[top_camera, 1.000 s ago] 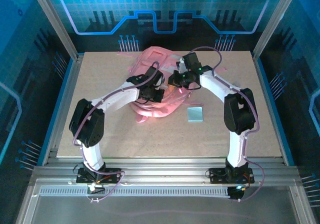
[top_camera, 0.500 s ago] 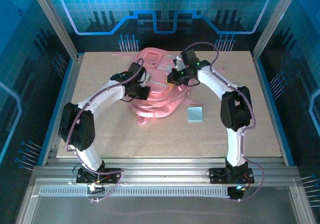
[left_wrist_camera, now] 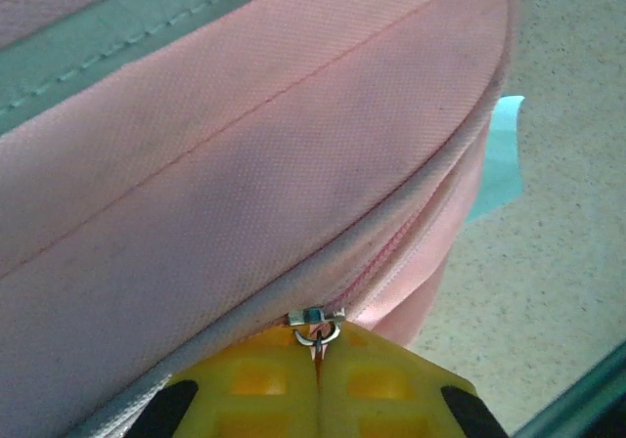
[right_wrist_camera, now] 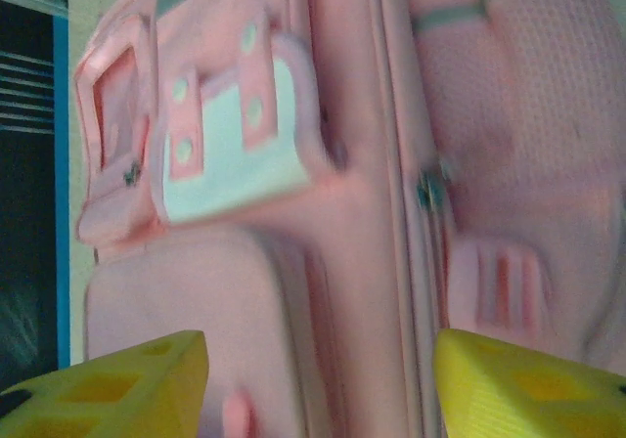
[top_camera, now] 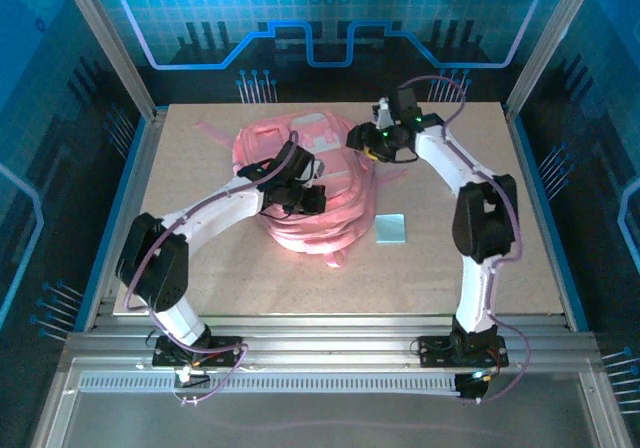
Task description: Pack the student bag
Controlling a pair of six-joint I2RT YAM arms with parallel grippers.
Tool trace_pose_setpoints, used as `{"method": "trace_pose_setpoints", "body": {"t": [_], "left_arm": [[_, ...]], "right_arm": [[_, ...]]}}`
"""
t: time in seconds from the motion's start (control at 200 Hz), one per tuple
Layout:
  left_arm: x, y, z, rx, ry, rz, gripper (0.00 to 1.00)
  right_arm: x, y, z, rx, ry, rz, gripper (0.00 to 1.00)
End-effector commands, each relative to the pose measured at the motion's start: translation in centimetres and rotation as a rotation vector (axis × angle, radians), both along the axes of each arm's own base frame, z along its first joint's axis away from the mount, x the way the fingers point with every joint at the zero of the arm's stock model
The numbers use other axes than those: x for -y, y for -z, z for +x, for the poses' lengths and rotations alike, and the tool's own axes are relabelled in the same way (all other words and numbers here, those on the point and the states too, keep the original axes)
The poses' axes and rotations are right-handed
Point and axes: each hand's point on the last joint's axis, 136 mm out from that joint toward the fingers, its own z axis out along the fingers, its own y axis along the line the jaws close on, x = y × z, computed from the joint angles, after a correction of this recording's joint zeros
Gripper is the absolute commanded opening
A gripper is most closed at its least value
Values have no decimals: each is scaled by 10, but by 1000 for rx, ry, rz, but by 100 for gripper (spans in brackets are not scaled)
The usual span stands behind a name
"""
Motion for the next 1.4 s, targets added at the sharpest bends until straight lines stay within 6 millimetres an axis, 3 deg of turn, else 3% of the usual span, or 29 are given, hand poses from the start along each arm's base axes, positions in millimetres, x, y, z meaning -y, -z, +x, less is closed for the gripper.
{"method": "trace_pose_setpoints", "body": {"t": [0.0, 0.105, 0.245, 0.355, 0.52, 0.56, 0.61, 0.695, 0.735, 0.931, 1.116, 1.241, 1.396], "left_arm": [[31, -17, 12, 6, 32, -111, 0], [40, -13, 11, -10, 55, -119, 0], [45, -10, 7, -23, 72, -122, 0], [46, -10, 5, -20, 75, -121, 0], [51, -10, -1, -37, 89, -145, 0], [51, -9, -3, -39, 93, -144, 0], [51, -7, -5, -48, 100, -139, 0], [47, -4, -11, -67, 111, -122, 0], [41, -1, -16, -77, 114, -92, 0], [-18, 11, -42, -100, 74, 111, 0], [-69, 19, -62, -159, -4, 184, 0], [-94, 26, -68, -172, -48, 236, 0], [-126, 34, -61, -190, -144, 262, 0]], "right_arm": [[5, -36, -31, 62, 38, 41, 63], [7, -26, -59, 34, 56, 85, 64], [-4, -6, -81, -15, 50, 129, 64], [-21, 5, -83, -31, 32, 144, 64], [-42, 25, -68, -62, 13, 150, 61], [-46, 31, -63, -71, 17, 155, 54], [-50, 33, -57, -70, 16, 177, 35], [-46, 32, -48, -37, 40, 166, 10], [-42, 30, -44, -18, 47, 153, 0], [-20, 17, -23, 48, 42, 81, 0], [-7, 9, -11, 80, -3, 17, 0], [-8, 6, -8, 84, -43, 12, 0], [-4, 3, 1, 109, -61, -22, 0]]}}
